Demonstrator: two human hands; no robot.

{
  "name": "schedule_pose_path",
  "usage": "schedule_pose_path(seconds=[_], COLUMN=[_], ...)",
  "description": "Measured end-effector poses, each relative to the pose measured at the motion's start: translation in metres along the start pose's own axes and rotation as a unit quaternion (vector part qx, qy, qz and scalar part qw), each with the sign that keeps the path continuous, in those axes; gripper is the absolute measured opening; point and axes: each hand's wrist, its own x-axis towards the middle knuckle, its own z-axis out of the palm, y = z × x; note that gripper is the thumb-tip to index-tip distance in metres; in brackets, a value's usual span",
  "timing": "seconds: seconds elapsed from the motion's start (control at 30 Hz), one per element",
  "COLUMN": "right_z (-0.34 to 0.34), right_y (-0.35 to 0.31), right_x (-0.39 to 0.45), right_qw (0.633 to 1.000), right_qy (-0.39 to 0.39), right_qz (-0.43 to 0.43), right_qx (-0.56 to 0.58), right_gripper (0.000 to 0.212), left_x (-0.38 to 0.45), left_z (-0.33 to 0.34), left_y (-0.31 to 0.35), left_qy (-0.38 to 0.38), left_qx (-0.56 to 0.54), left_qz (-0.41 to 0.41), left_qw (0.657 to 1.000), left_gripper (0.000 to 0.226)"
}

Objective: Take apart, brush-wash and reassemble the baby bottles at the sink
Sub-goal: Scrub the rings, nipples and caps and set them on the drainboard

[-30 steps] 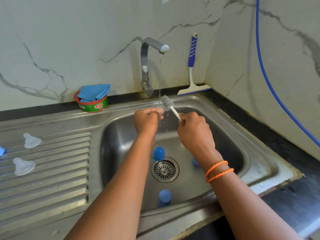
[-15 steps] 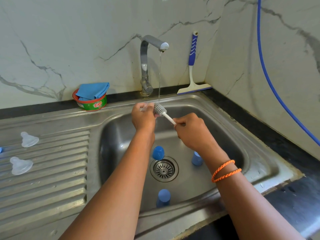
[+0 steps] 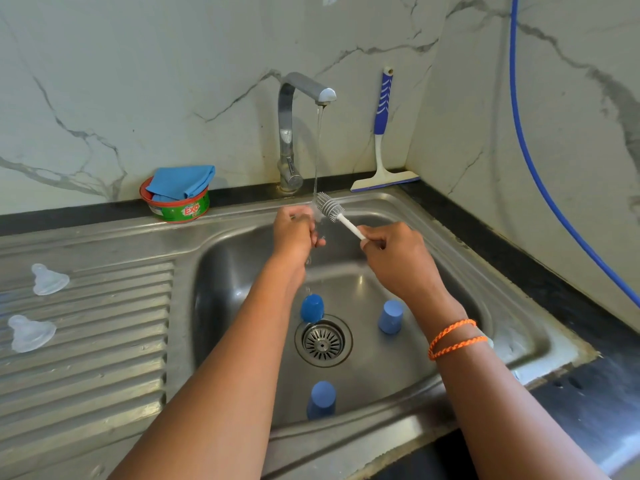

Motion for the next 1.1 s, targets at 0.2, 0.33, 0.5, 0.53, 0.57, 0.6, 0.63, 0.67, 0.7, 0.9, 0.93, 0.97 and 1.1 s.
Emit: schedule_pose_path(seconds=[0.2, 0.33, 0.5, 0.53, 0.57, 0.6, 0.63, 0.67, 0.7, 0.9, 0.93, 0.97, 1.1], right_z=[-0.006, -0.003, -0.002, -0.001, -0.001, -0.001, -0.001, -0.001, -0.002, -0.011, -0.012, -0.012, -0.006], right_y=[-0.002, -0.002, -0.009, -0.010, -0.012, -0.013, -0.015, -0.015, -0.015, -0.011, -0.011, -0.012, -0.019], right_x=[-0.003, -0.003, -0.006, -0.007, -0.007, -0.008, -0.008, -0.008, -0.008, -0.007, -0.008, -0.009, -0.011], right_qw=[1.000, 1.000, 0.999, 0.998, 0.998, 0.997, 0.997, 0.996, 0.996, 0.998, 0.999, 0.999, 0.998], right_qy=[-0.002, 0.005, 0.013, 0.022, 0.030, 0.037, 0.041, 0.045, 0.048, 0.030, 0.025, 0.021, 0.023], right_qz=[-0.022, -0.010, -0.027, -0.031, -0.033, -0.035, -0.036, -0.036, -0.034, -0.018, -0.019, -0.023, -0.046], right_qx=[0.012, -0.018, -0.043, -0.045, -0.048, -0.052, -0.057, -0.062, -0.064, -0.049, -0.040, -0.033, -0.041], right_gripper=[0.034, 0.039, 0.040, 0.041, 0.041, 0.041, 0.041, 0.040, 0.040, 0.039, 0.038, 0.038, 0.038], left_x=[0.000, 0.000, -0.004, -0.005, -0.005, -0.006, -0.008, -0.011, -0.014, -0.015, -0.014, -0.014, -0.015], left_z=[-0.006, -0.007, -0.006, -0.005, -0.004, -0.003, -0.002, 0.000, 0.001, -0.001, -0.003, -0.005, -0.009], left_y=[0.004, 0.005, 0.008, 0.008, 0.007, 0.008, 0.008, 0.008, 0.009, 0.011, 0.010, 0.010, 0.009], left_qy=[0.017, 0.034, 0.018, 0.011, 0.004, -0.006, -0.017, -0.030, -0.044, -0.011, 0.003, 0.013, 0.002], left_qx=[-0.213, -0.241, -0.187, -0.169, -0.147, -0.125, -0.106, -0.094, -0.089, -0.117, -0.119, -0.120, -0.111], left_qz=[-0.064, -0.098, -0.116, -0.113, -0.110, -0.107, -0.105, -0.104, -0.106, -0.111, -0.115, -0.120, -0.141], left_qw=[0.975, 0.965, 0.975, 0.979, 0.983, 0.986, 0.989, 0.990, 0.989, 0.987, 0.986, 0.985, 0.984], left_gripper=[0.022, 0.024, 0.033, 0.034, 0.035, 0.035, 0.035, 0.036, 0.037, 0.039, 0.040, 0.040, 0.044])
